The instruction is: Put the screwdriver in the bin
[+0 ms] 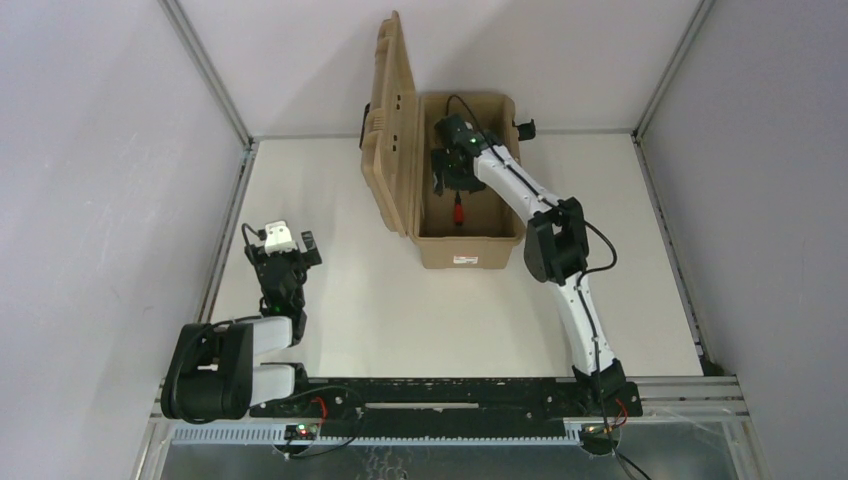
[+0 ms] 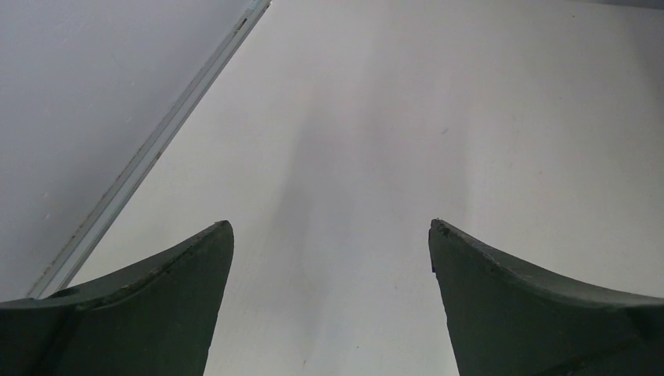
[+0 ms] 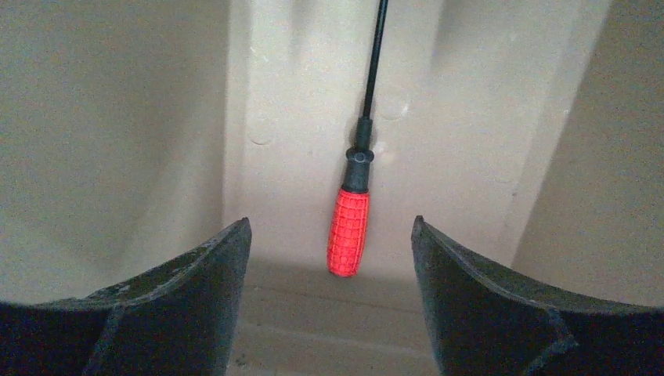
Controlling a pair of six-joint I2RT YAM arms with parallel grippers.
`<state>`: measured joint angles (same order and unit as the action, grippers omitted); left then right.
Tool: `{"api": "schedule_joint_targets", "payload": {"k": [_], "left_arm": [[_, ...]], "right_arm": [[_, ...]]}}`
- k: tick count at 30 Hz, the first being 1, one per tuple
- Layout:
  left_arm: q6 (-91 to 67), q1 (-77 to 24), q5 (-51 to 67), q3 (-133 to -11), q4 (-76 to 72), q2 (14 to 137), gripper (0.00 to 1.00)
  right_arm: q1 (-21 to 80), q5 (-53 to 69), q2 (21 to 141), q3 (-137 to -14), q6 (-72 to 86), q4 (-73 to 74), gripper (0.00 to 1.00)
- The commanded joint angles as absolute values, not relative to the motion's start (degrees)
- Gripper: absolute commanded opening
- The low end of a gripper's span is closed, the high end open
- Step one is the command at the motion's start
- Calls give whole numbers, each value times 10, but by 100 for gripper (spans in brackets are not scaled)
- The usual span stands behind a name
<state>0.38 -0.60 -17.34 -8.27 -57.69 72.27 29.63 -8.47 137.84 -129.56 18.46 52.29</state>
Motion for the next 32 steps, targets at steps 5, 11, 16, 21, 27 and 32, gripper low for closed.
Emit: {"api": "schedule_joint_targets", "payload": {"k": [5, 11, 16, 21, 27, 32], "left_arm": [[4, -2, -173, -109, -611, 723, 100], [4, -2, -173, -109, -611, 723, 100], [4, -2, -173, -109, -611, 723, 100], [4, -2, -173, -109, -611, 723, 100], [4, -2, -173, -109, -611, 723, 100], [4, -2, -173, -109, -611, 723, 100]], "right_arm": [[275, -120, 1182, -1342, 146, 540, 92], [202, -127, 1082, -1264, 116, 561, 100], [91, -110, 1036, -1201, 103, 551, 100], [-16, -80, 1015, -1152, 97, 530, 100], [-82, -45, 996, -1110, 80, 505, 100], [-88, -53, 984, -1095, 68, 495, 100]]}}
